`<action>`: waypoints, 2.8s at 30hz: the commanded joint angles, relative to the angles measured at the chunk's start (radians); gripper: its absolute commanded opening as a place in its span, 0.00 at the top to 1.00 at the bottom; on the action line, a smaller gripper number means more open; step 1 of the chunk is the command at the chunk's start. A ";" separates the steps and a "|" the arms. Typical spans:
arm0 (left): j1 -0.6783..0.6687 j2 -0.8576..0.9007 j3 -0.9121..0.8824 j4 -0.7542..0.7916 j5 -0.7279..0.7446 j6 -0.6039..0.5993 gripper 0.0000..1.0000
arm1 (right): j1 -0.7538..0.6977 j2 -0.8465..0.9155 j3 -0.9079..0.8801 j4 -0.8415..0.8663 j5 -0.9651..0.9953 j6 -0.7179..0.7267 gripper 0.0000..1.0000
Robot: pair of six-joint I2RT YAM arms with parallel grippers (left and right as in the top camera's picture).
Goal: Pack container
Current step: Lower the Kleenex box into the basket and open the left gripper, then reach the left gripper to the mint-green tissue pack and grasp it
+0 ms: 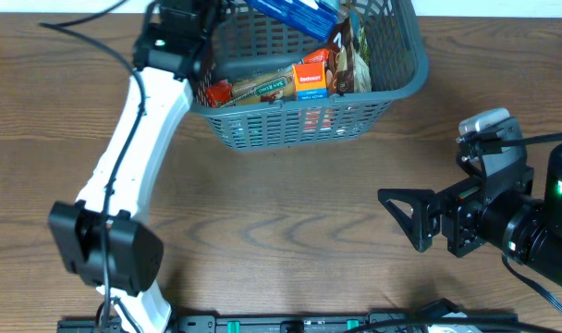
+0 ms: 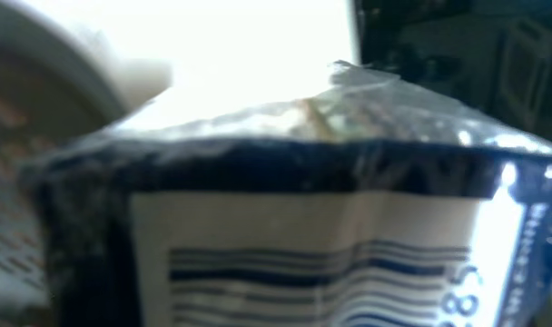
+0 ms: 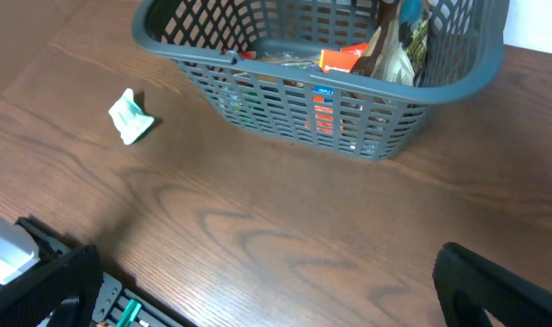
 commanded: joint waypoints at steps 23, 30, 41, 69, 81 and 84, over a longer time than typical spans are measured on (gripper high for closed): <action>0.192 -0.621 0.013 -0.804 -0.585 0.592 0.02 | -0.008 0.000 0.010 -0.002 0.002 0.015 0.01; 0.282 -0.695 0.011 -1.197 -0.608 0.492 0.01 | -0.008 0.000 0.010 -0.002 0.002 0.015 0.01; 0.331 -0.554 -0.105 -1.461 -0.507 0.305 0.02 | -0.008 0.000 0.010 -0.002 0.002 0.015 0.01; 0.473 -0.391 -0.826 -0.674 -0.033 0.578 0.01 | -0.008 0.000 0.010 -0.002 0.002 0.015 0.01; 0.511 -0.214 -0.840 -0.504 0.006 0.637 0.01 | -0.008 0.000 0.010 -0.002 0.002 0.015 0.01; 0.523 -0.177 -0.840 -0.478 0.021 0.642 0.01 | -0.008 0.000 0.010 -0.002 0.002 0.015 0.01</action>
